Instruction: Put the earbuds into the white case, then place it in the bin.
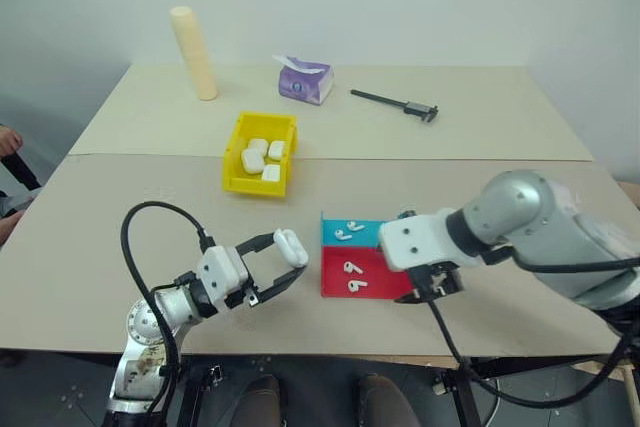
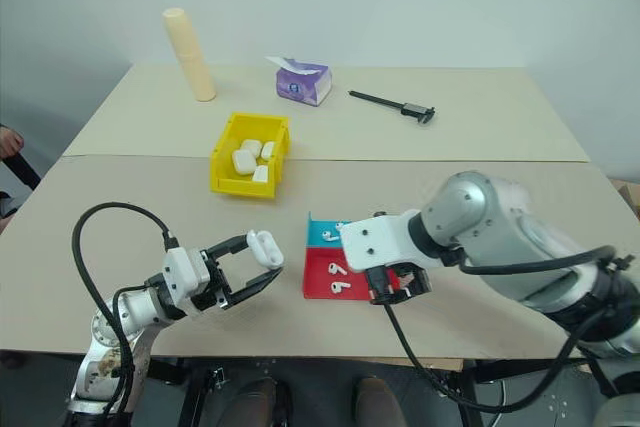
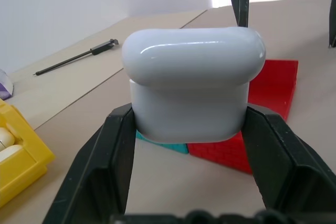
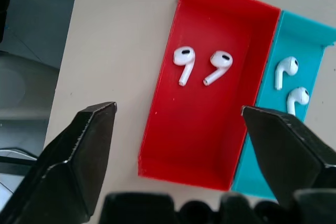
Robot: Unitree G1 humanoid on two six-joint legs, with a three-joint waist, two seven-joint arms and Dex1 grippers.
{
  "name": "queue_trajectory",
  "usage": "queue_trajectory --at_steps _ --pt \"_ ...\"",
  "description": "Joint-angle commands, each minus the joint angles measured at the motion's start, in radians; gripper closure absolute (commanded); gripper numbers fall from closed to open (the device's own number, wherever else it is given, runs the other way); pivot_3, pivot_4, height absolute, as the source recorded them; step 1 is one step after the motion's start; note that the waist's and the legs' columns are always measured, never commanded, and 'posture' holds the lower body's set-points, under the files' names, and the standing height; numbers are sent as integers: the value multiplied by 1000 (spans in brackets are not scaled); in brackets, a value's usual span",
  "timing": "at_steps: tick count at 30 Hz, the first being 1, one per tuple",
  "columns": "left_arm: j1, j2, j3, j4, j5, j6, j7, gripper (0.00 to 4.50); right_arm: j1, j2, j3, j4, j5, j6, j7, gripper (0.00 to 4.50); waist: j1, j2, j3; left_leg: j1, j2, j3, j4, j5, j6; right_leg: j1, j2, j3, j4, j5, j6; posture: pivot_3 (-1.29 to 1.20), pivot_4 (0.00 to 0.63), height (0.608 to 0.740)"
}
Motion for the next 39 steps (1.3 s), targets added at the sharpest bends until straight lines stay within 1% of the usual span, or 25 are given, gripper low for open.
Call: queue_trajectory --at_steps 1,6,8,10,19,25,39 --pt "18 -3 -5 33 -39 -100 6 1754 -53 37 39 -13 -50 40 -16 1227 -1 0 0 0 0 0 0 0 0 0 0 0 0 0 0 0 150 740" --pt "44 18 -13 82 -89 -157 -19 1754 -96 70 128 -1 -132 58 -14 1227 -2 0 0 0 0 0 0 0 0 -1 0 -1 0 0 -1 0 150 740" --pt "45 12 -21 82 -90 -167 1 1754 -112 101 170 5 -161 77 -17 1600 -2 0 0 0 0 1 0 0 0 -1 0 0 0 0 -1 0 150 740" --pt "43 7 -31 81 -81 -177 18 1754 -124 133 197 8 -178 102 -24 2133 -2 0 0 0 0 1 0 0 0 -1 0 -1 0 0 -1 0 150 740" --pt "38 18 -68 85 -55 -202 64 1754 -126 200 275 35 -249 135 -50 2133 -2 1 0 0 0 1 0 0 0 -1 0 -1 1 0 -1 0 150 740" --pt "36 28 -82 92 -42 -203 91 1754 -112 218 311 61 -277 104 -45 2133 -2 1 0 0 0 1 0 0 0 -1 0 -1 1 -1 -1 0 150 740" --pt "53 44 -104 66 -33 -205 131 1754 -92 264 330 122 -331 59 -65 2133 -3 1 0 0 0 1 -1 0 0 -1 0 -2 0 -1 -1 0 150 740"
